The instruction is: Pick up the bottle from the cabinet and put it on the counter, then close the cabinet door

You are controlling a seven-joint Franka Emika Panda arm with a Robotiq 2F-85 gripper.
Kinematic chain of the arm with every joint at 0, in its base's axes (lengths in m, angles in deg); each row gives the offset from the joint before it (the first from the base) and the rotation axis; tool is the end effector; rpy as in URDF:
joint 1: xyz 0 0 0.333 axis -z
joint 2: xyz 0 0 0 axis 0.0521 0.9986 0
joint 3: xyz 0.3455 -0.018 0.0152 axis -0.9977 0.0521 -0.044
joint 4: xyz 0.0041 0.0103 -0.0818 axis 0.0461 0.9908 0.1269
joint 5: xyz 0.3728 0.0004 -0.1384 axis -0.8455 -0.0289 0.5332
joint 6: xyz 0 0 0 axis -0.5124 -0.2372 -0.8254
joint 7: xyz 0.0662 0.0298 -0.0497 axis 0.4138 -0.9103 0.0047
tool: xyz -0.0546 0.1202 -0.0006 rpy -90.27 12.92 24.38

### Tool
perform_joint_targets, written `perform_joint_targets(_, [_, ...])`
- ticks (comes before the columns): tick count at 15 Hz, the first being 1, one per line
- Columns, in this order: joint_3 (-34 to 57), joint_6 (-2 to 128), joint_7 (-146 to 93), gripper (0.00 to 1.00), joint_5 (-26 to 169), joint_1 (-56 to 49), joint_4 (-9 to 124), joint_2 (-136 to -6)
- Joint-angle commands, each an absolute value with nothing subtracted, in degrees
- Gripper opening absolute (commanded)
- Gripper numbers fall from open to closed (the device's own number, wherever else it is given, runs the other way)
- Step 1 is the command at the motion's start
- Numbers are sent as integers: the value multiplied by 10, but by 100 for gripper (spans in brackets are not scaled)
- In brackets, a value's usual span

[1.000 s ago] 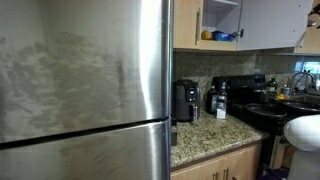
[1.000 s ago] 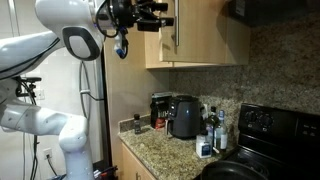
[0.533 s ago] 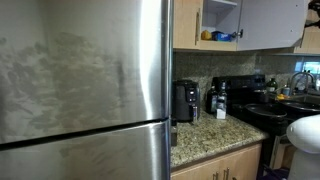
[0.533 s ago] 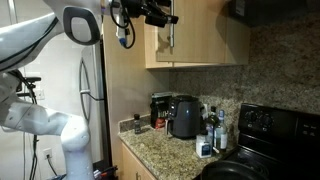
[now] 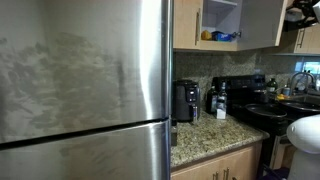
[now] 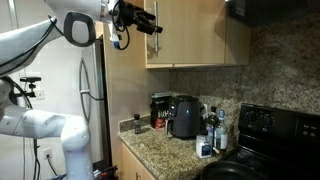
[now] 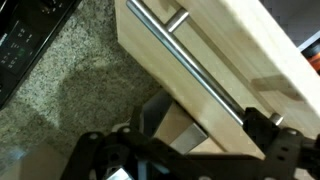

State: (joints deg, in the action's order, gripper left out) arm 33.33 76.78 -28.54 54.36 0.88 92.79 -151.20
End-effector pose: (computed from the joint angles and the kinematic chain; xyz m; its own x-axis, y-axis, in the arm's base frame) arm 0.1377 -0.2604 0.8256 -0.0207 -0.6883 0.7251 -0.1258 -0.7177 -0.6849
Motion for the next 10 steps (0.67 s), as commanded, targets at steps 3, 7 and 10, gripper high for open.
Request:
perform_joint_targets(3, [305, 758, -266, 100, 532, 7, 967, -1511])
perform_joint_targets(7, [302, 746, -274, 100, 534, 1, 953, -1457])
perform_joint_targets(10, [255, 727, -276, 100, 550, -3, 945, -1391])
